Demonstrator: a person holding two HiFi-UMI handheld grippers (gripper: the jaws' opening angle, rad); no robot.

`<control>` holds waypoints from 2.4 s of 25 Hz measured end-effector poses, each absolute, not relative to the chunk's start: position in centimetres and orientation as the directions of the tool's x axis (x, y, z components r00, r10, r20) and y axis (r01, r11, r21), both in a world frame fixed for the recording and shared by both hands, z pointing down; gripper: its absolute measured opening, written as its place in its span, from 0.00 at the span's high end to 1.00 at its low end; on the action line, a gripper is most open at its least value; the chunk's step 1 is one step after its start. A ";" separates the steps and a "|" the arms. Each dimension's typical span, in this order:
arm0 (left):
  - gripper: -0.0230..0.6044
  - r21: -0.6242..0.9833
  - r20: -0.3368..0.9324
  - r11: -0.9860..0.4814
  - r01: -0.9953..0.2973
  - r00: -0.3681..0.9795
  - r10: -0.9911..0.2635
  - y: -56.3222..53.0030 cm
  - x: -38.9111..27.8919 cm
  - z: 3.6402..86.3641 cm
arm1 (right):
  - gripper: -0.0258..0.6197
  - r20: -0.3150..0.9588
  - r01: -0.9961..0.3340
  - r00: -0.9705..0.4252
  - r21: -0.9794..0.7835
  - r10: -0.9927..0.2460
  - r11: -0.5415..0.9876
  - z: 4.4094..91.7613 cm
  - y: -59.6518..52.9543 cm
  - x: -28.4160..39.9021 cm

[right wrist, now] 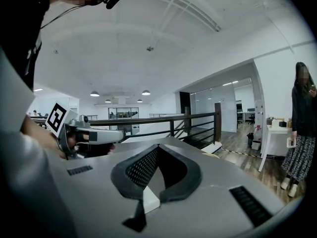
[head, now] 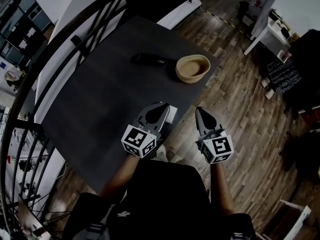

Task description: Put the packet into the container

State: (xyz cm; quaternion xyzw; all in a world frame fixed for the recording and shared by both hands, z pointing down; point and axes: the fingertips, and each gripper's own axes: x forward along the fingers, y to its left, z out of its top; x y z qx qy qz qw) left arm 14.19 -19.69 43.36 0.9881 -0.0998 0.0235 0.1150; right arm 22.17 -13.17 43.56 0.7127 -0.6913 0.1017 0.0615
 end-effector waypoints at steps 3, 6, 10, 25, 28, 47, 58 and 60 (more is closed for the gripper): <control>0.96 0.225 0.080 -0.951 -0.211 0.977 -0.198 -20.9 14.3 43.6 | 0.96 0.247 -0.999 -0.008 -0.051 -0.969 -0.005 44.2 -14.6 22.2; 0.96 0.221 0.093 -0.952 -0.214 0.976 -0.198 -21.1 14.8 43.9 | 0.96 0.280 -0.998 -0.053 -0.043 -0.958 0.043 45.0 -15.6 22.5; 0.96 0.221 0.117 -0.934 -0.280 0.959 -0.259 -22.4 15.2 44.7 | 0.96 0.299 -0.991 -0.135 -0.051 -0.945 0.125 46.4 -17.1 22.9; 0.96 0.227 0.163 -0.740 -0.633 0.774 -0.612 -28.7 11.6 45.3 | 0.80 0.546 -0.839 -0.484 -0.066 -0.684 0.540 55.6 -21.7 19.4; 0.96 0.218 0.169 -0.714 -0.665 0.746 -0.644 -29.0 11.0 45.3 | 0.63 0.609 -0.791 -0.518 -0.074 -0.601 0.607 58.5 -20.9 18.0; 0.96 0.194 0.188 -0.645 -0.739 0.673 -0.715 -29.1 8.5 45.0 | 0.05 0.766 -0.745 -0.482 -0.103 -0.425 0.659 68.4 -20.3 14.7; 0.96 0.194 0.186 -0.637 -0.746 0.665 -0.723 -28.8 8.4 44.8 | 0.06 0.807 -0.750 -0.451 -0.109 -0.382 0.653 70.1 -20.1 15.0; 0.96 0.194 0.187 -0.636 -0.747 0.664 -0.724 -28.8 8.4 44.9 | 0.08 0.820 -0.751 -0.441 -0.116 -0.364 0.650 70.5 -20.0 15.1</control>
